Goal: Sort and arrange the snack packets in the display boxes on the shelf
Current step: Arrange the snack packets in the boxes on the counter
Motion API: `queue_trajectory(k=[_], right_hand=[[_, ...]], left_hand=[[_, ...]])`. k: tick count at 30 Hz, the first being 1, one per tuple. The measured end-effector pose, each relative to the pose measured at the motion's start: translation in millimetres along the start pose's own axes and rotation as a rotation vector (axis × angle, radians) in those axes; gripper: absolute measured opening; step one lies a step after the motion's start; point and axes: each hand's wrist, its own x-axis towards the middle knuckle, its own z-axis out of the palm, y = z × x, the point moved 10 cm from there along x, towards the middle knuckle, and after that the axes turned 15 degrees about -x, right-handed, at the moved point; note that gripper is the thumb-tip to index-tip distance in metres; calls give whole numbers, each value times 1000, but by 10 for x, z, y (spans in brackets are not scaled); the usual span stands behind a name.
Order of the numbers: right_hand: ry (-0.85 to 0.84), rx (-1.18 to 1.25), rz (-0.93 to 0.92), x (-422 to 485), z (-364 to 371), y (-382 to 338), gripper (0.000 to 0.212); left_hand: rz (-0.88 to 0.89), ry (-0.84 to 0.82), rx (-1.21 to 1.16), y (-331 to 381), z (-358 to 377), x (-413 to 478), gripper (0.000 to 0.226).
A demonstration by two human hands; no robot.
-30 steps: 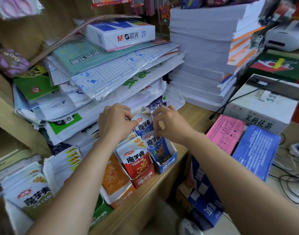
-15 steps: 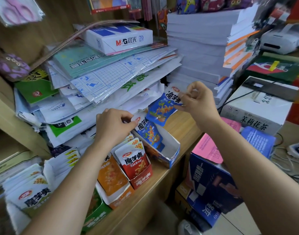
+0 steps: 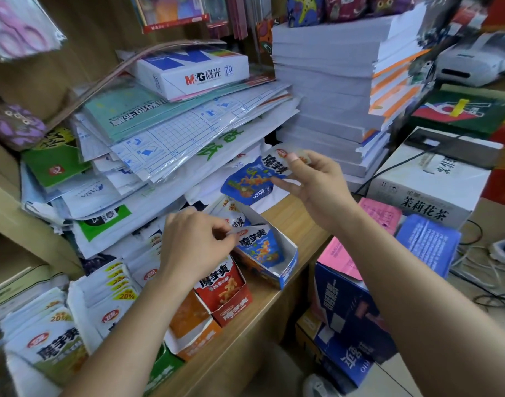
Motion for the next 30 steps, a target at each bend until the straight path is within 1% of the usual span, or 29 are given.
queue_trajectory(k=[3, 5, 7, 10, 11, 12, 14, 16, 18, 19, 21, 23, 25, 27, 29, 30], right_hand=[[-37, 4, 32, 31, 127, 66, 15], [-66, -78, 30, 30, 190, 61, 16], [-108, -255, 27, 25, 248, 82, 15], [-229, -665, 23, 5, 388, 246, 26], [-264, -795, 14, -11, 433, 309, 27], [-288, -884, 9, -30, 467, 362, 24], [-322, -903, 25, -69, 515, 417, 16], [-355, -851, 34, -106, 546, 406, 16], [-396, -802, 34, -141, 547, 392, 9], [-407, -794, 22, -156, 541, 381, 10], [-409, -803, -28, -169, 517, 358, 26], [-404, -828, -84, -182, 502, 328, 33], [-405, -894, -130, -185, 496, 332, 32], [-381, -999, -186, -186, 501, 338, 25], [-340, -1053, -211, -171, 497, 369, 17], [-327, -1053, -208, -167, 495, 389, 16]], left_hand=[[5, 54, -22, -17, -41, -29, 13], [8, 99, -45, -2, -66, -45, 12], [5, 125, -39, 6, -80, -48, 13], [-19, 153, -49, 10, -94, -58, 12], [-35, 165, -80, 3, -102, -65, 12], [-52, 174, -111, -6, -109, -70, 12], [-79, 180, -133, -11, -115, -71, 15], [-106, 173, -116, -17, -116, -59, 24], [-138, 154, -120, -47, -109, -38, 34], [-142, 137, -132, -51, -99, -25, 36], [-125, 98, -147, -33, -72, -2, 30], [-119, 75, -141, -22, -55, 6, 19], [-114, 64, -95, -15, -47, 9, 11], [-87, 48, -37, -4, -24, 29, 14], [-70, 5, -49, -3, 22, 58, 14], [-69, -21, -70, 2, 48, 76, 15]])
